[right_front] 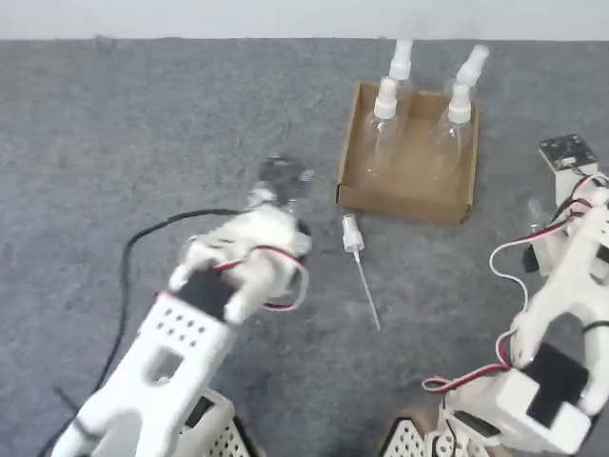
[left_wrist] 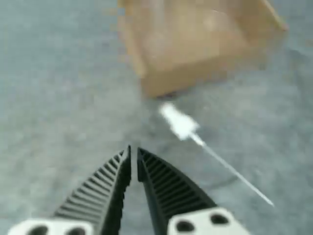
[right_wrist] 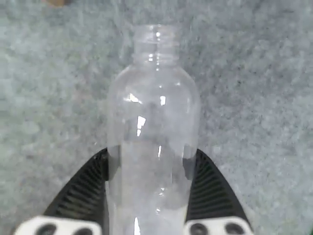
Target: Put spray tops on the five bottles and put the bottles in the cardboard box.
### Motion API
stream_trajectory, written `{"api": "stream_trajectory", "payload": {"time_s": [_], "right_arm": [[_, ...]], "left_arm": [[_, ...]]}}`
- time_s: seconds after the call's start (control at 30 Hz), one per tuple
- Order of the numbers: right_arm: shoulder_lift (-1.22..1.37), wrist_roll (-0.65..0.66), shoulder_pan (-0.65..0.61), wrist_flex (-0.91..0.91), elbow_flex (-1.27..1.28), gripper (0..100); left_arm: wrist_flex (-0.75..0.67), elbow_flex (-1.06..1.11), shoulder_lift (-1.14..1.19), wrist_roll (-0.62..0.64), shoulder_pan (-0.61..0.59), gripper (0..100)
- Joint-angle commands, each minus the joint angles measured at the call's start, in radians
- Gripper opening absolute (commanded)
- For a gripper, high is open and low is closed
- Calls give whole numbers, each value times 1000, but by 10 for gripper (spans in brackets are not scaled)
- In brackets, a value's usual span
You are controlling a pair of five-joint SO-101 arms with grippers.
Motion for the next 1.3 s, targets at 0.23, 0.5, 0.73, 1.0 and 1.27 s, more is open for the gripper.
{"api": "stream_trajectory", "payload": {"time_s": [0.23, 0.5, 0.73, 1.0, 1.27], "right_arm": [[8, -14, 15, -58, -9, 6], [12, -14, 15, -61, -8, 6], [12, -14, 19, -65, 43, 6], [10, -14, 19, -65, 44, 6], [8, -12, 15, -64, 44, 6]], "left_arm": [[-41, -160, 196, 144, 104, 13], [-94, -90, 198, 146, 103, 13], [-92, -91, 196, 146, 101, 13], [-31, -127, 195, 144, 101, 13], [77, -216, 201, 141, -106, 79]]}}
